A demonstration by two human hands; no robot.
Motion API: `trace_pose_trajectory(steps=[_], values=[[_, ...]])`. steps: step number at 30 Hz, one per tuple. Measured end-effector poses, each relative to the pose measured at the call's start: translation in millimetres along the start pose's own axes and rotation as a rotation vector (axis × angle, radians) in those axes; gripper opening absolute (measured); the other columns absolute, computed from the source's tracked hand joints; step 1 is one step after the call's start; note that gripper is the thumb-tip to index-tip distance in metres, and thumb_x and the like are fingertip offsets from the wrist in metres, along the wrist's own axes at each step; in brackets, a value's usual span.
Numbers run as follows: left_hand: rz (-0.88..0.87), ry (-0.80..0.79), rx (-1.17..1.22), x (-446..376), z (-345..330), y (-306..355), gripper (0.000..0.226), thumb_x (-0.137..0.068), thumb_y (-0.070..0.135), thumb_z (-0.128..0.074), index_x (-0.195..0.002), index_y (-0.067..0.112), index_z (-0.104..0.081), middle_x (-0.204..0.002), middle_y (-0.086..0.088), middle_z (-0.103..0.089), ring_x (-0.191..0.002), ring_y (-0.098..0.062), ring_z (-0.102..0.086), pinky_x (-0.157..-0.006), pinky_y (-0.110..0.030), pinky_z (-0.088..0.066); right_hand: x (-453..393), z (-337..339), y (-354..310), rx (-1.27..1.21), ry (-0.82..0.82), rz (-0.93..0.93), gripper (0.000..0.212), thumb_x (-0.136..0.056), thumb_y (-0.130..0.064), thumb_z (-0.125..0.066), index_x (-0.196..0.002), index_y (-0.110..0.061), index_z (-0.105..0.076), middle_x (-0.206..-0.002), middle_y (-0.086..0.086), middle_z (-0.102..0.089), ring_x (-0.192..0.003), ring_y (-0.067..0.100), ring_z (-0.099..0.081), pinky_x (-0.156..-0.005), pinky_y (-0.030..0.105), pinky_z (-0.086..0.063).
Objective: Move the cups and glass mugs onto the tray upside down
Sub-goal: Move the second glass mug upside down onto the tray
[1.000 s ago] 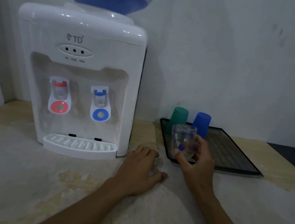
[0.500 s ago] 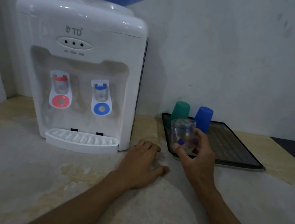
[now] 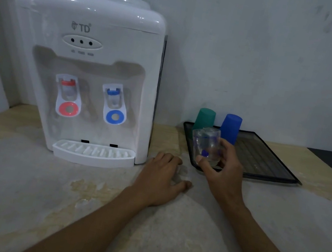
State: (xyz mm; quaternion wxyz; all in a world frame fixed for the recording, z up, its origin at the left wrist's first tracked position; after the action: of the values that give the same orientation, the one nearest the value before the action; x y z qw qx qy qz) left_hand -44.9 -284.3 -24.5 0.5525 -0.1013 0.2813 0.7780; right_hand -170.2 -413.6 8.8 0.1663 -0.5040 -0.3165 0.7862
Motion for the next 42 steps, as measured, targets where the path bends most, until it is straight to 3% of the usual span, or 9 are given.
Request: trace_pose_trajectory(steps=[2,5,8,12,16,24,32,37,42], values=[[-0.002,0.001,0.001,0.2,0.3,0.4,0.065,-0.087,0.070,-0.055,-0.132,0.024,-0.055,-0.128,0.003,-0.058,-0.118,-0.015,-0.048,-0.097,-0.035,-0.043,0.0,-1.1,0.6,-0.003,-0.010,-0.004,0.075,-0.076,-0.053,-0.074,-0.140,-0.022,-0.050,-0.120,-0.010,-0.063,-0.105,-0.005,-0.062,-0.082,0.007,-0.049],[-0.003,-0.001,-0.006,0.3,0.2,0.8,0.064,-0.087,0.071,-0.055,-0.132,0.025,-0.056,-0.128,0.003,-0.058,-0.117,-0.014,-0.048,-0.096,-0.034,-0.043,0.3,-2.8,0.1,-0.010,-0.014,0.002,0.075,-0.076,-0.051,-0.075,-0.141,-0.023,-0.049,-0.115,-0.027,-0.057,-0.102,-0.018,-0.058,-0.079,0.001,-0.045],[-0.002,-0.003,-0.002,0.3,0.4,0.5,0.063,-0.087,0.070,-0.056,-0.131,0.025,-0.056,-0.129,0.003,-0.058,-0.117,-0.015,-0.048,-0.097,-0.036,-0.044,1.3,-3.9,2.8,-0.020,-0.022,-0.006,0.072,-0.080,-0.039,-0.081,-0.141,-0.020,-0.049,-0.114,-0.034,-0.052,-0.100,-0.023,-0.056,-0.077,-0.002,-0.044],[-0.008,0.003,-0.006,0.2,1.5,1.3,0.061,-0.087,0.069,-0.058,-0.128,0.024,-0.058,-0.125,0.003,-0.060,-0.114,-0.016,-0.050,-0.094,-0.038,-0.046,0.2,-4.0,4.0,-0.036,-0.020,-0.005,0.068,-0.082,-0.030,-0.083,-0.140,-0.018,-0.050,-0.115,-0.031,-0.055,-0.098,-0.020,-0.060,-0.076,0.000,-0.046],[-0.023,0.004,-0.023,0.4,1.3,1.7,0.058,-0.088,0.069,-0.057,-0.123,0.024,-0.060,-0.120,0.003,-0.060,-0.110,-0.015,-0.050,-0.091,-0.036,-0.046,0.7,-3.0,-0.7,-0.062,-0.009,0.006,0.068,-0.081,-0.041,-0.079,-0.139,-0.021,-0.050,-0.114,-0.028,-0.059,-0.098,-0.011,-0.064,-0.076,0.005,-0.049],[-0.022,-0.019,-0.038,-1.0,-1.9,1.4,0.061,-0.087,0.073,-0.054,-0.124,0.024,-0.060,-0.119,0.004,-0.060,-0.107,-0.013,-0.048,-0.089,-0.035,-0.047,1.0,-2.5,-0.5,-0.069,-0.009,0.001,0.065,-0.082,-0.035,-0.081,-0.138,-0.020,-0.050,-0.114,-0.029,-0.059,-0.096,-0.013,-0.064,-0.073,0.003,-0.047],[-0.025,-0.024,-0.046,-1.2,-1.2,1.8,0.060,-0.087,0.072,-0.053,-0.124,0.025,-0.061,-0.121,0.005,-0.059,-0.110,-0.013,-0.048,-0.093,-0.036,-0.047,0.3,-0.3,-2.4,-0.051,0.014,0.015,0.066,-0.081,-0.042,-0.077,-0.138,-0.026,-0.049,-0.116,-0.031,-0.059,-0.104,-0.013,-0.061,-0.079,0.002,-0.045],[-0.035,-0.007,-0.054,-0.6,-0.1,2.5,0.058,-0.088,0.070,-0.054,-0.122,0.024,-0.062,-0.121,0.005,-0.060,-0.112,-0.014,-0.048,-0.096,-0.036,-0.045,-1.1,7.6,-0.1,0.018,0.058,0.028,0.066,-0.082,-0.031,-0.080,-0.140,-0.020,-0.051,-0.116,-0.006,-0.066,-0.099,-0.009,-0.061,-0.076,0.002,-0.044],[-0.028,-0.008,-0.051,-0.8,-0.5,1.4,0.059,-0.088,0.072,-0.051,-0.122,0.025,-0.062,-0.121,0.006,-0.060,-0.113,-0.013,-0.048,-0.096,-0.037,-0.045,-4.9,22.4,-2.6,0.036,0.175,0.026,0.064,-0.084,-0.032,-0.080,-0.140,-0.020,-0.052,-0.108,-0.012,-0.062,-0.092,-0.005,-0.060,-0.074,0.006,-0.045]])
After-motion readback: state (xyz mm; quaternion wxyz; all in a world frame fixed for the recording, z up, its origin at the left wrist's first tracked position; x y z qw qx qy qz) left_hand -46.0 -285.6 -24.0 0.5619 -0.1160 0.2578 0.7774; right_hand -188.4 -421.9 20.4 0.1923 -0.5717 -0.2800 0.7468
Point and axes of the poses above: each hand's wrist, its own x-axis away from the middle knuckle, its own z-axis out of the back of the hand, y = z × x, the point moved 7 cm from there along -x, towards the middle knuckle
